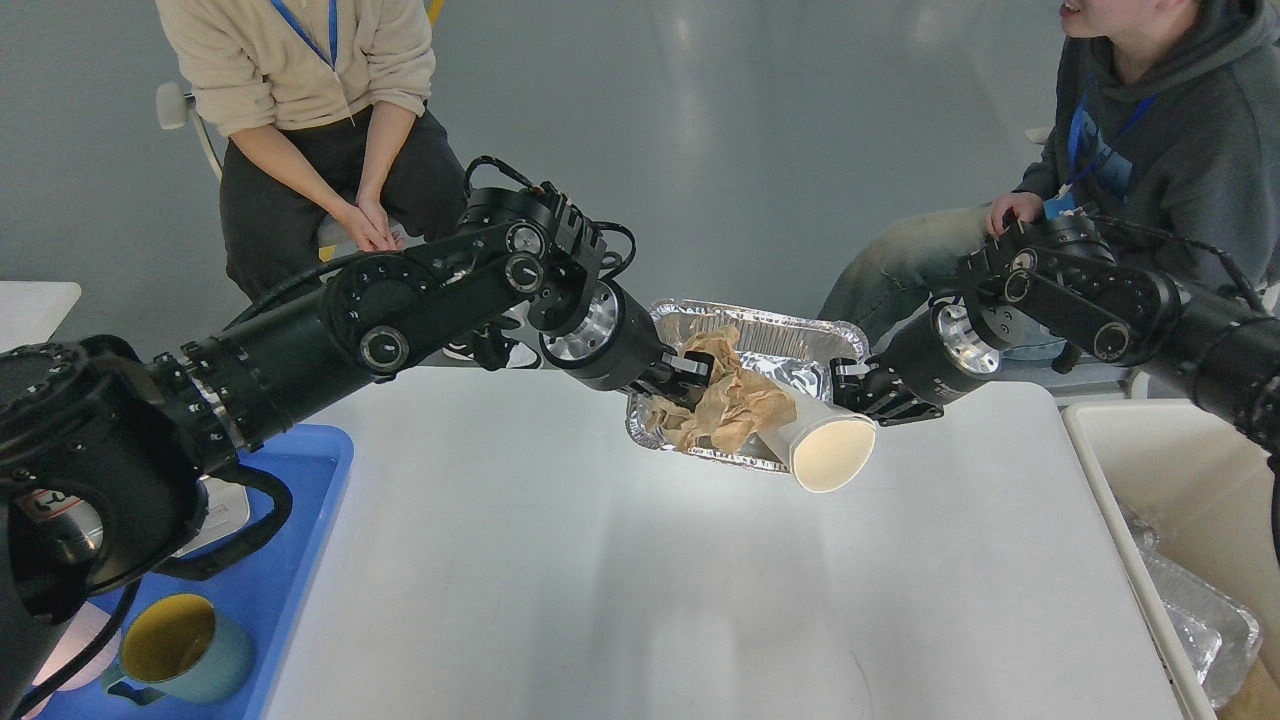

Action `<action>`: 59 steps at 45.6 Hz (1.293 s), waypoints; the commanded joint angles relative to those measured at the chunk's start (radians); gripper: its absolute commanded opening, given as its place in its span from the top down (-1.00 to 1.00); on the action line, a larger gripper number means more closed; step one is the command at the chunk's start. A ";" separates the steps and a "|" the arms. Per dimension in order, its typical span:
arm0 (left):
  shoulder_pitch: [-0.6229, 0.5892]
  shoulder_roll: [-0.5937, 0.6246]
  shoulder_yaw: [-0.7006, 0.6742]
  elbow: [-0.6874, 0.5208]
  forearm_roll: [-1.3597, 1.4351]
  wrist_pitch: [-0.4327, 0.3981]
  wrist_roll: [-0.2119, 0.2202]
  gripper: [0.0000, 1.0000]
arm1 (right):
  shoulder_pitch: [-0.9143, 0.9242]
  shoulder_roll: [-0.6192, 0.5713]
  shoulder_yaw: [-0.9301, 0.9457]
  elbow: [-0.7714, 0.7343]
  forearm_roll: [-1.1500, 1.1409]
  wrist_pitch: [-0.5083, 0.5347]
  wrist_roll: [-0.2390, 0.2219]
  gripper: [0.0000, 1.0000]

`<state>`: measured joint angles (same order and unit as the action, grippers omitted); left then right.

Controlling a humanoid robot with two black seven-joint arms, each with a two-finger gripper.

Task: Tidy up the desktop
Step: 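Lower the cloth into the foil tray and open the left gripper, then withdraw the left gripper away from the foil tray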

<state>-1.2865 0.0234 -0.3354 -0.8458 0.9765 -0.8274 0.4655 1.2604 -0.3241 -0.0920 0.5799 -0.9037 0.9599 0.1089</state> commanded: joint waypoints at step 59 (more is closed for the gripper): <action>0.075 0.046 -0.359 0.457 -0.525 0.111 -0.303 -0.94 | -0.007 -0.030 0.001 -0.023 -0.003 0.000 0.000 1.00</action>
<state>-1.2274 0.0690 -0.6511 -0.6071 0.5933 -0.7130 0.3088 1.2503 -0.3525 -0.0921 0.5628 -0.9058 0.9599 0.1089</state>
